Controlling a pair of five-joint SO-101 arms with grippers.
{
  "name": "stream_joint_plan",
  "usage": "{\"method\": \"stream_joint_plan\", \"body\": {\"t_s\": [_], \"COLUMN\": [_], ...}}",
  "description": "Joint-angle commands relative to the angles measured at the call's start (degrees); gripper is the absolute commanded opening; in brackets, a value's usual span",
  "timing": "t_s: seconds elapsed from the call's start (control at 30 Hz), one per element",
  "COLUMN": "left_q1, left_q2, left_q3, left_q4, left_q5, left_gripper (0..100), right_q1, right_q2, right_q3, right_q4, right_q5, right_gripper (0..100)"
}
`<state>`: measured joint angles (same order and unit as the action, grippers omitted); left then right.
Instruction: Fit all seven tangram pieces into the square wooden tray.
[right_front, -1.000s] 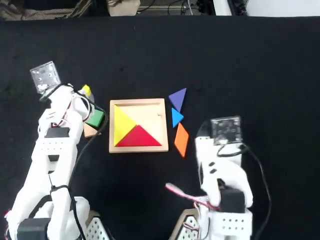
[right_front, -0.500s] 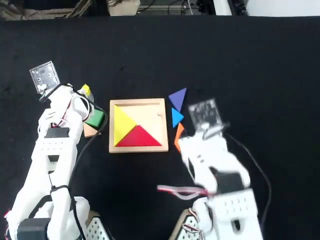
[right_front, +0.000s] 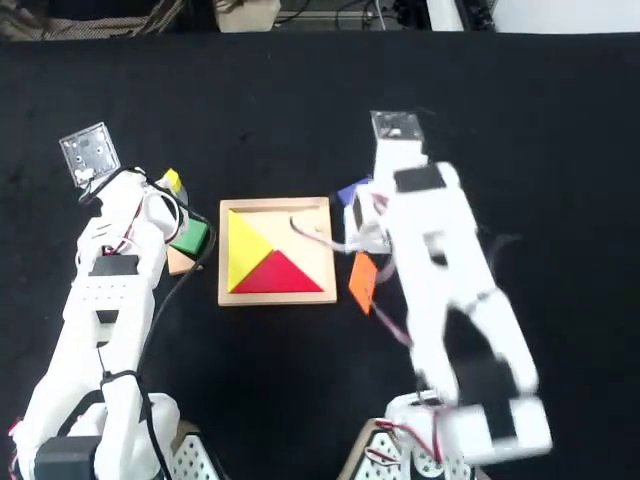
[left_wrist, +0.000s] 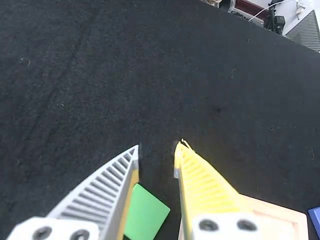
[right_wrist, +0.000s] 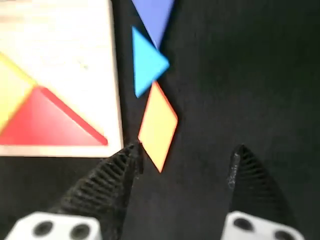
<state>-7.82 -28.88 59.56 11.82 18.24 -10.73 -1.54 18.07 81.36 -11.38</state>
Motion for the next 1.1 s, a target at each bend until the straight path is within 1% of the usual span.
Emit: {"method": "stream_joint_plan", "body": {"t_s": [0.0,0.13,0.4,0.57,0.63,0.73,0.8,0.93,1.07], "left_q1": [-0.4,-0.4,-0.31,-0.31,-0.31,-0.31,-0.31,-0.31,-0.31], "left_q2": [-1.67,-1.67,-1.67,-1.58,-1.58,-1.58,-1.58,-1.58,-1.58], "left_q3": [-0.4,-0.4,-0.4,-0.84,-0.92,-0.92,-1.01,-1.01,-1.01], "left_q4": [-1.23,-1.41,-1.49,-1.49,-1.49,-1.49,-1.49,-1.49,-1.49], "left_q5": [-0.44,-2.73,-3.16,-3.25,-3.25,-3.25,-3.25,-3.25,-3.25], "left_gripper": [13,13,13,13,13,13,13,13,13], "right_q1": [-0.79,-1.76,-6.15,-7.21,-7.12,-7.12,-6.33,-3.96,-3.43], "right_q2": [12.79,20.44,21.49,21.49,21.49,21.49,21.32,21.49,21.14], "right_q3": [-8.48,-10.51,-10.15,-10.15,-8.92,-6.55,-6.02,-6.02,-6.46], "right_q4": [1.85,-2.81,-9.14,-9.93,-9.93,-10.29,-10.2,-10.11,-10.55], "right_q5": [0.18,-2.11,-9.67,-11.96,-12.31,-12.04,-11.87,-11.6,-6.33], "right_gripper": [28.9,29.0,28.9,28.9,26.3,18.7,18.4,22.6,18.6]}}
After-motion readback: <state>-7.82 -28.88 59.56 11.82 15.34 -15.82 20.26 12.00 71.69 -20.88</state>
